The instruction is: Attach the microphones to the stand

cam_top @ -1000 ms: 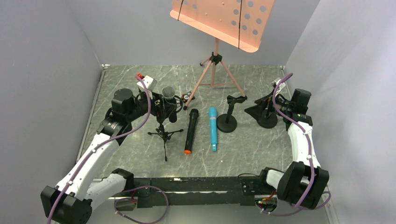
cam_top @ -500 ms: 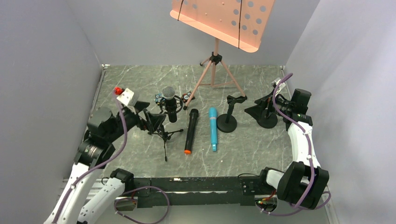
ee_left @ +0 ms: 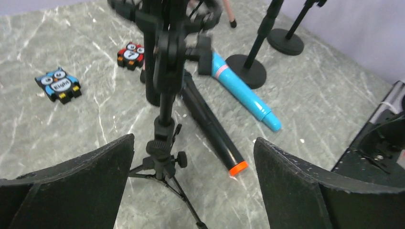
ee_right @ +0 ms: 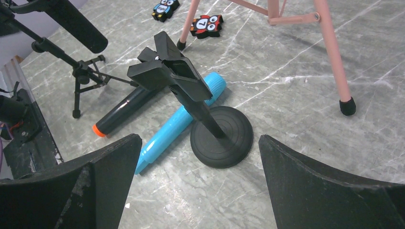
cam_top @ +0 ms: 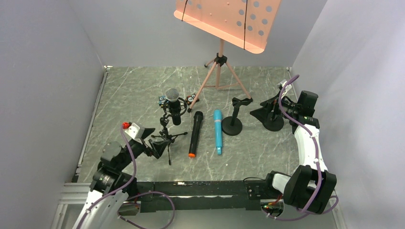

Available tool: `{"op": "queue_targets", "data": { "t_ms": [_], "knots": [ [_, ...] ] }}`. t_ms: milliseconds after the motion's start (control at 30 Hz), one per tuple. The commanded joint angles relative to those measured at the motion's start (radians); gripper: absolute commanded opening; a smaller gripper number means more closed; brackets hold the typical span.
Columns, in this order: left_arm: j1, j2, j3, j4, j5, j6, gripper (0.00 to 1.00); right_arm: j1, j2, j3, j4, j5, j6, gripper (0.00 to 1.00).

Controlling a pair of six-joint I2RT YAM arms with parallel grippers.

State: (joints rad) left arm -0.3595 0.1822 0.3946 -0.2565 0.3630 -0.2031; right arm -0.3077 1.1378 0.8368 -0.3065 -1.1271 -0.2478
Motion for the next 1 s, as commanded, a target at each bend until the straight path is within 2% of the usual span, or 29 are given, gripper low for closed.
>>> {"op": "queue_targets", "data": {
  "t_ms": [0,200,333,400,700,967],
  "knots": [
    [0.002,-0.063,-0.106,0.236,-0.038,-0.016,0.98,0.004,-0.017,0.034,0.010,-0.015,-0.023,1.00],
    [0.002,0.043,-0.148,0.341,-0.105,-0.016,0.95,0.006,-0.022,0.033,0.011,-0.016,-0.020,1.00],
    [0.002,0.114,-0.196,0.499,-0.086,0.000,0.91,0.006,-0.024,0.035,0.010,-0.017,-0.021,1.00],
    [0.002,0.153,-0.187,0.522,-0.089,0.029,0.89,0.005,-0.023,0.034,0.010,-0.019,-0.019,1.00],
    [0.003,0.310,-0.177,0.623,-0.093,0.069,0.63,0.006,-0.021,0.033,0.012,-0.017,-0.019,1.00],
    [0.002,0.327,-0.194,0.688,-0.091,0.093,0.49,0.006,-0.017,0.033,0.010,-0.017,-0.019,1.00]
  ]
}}
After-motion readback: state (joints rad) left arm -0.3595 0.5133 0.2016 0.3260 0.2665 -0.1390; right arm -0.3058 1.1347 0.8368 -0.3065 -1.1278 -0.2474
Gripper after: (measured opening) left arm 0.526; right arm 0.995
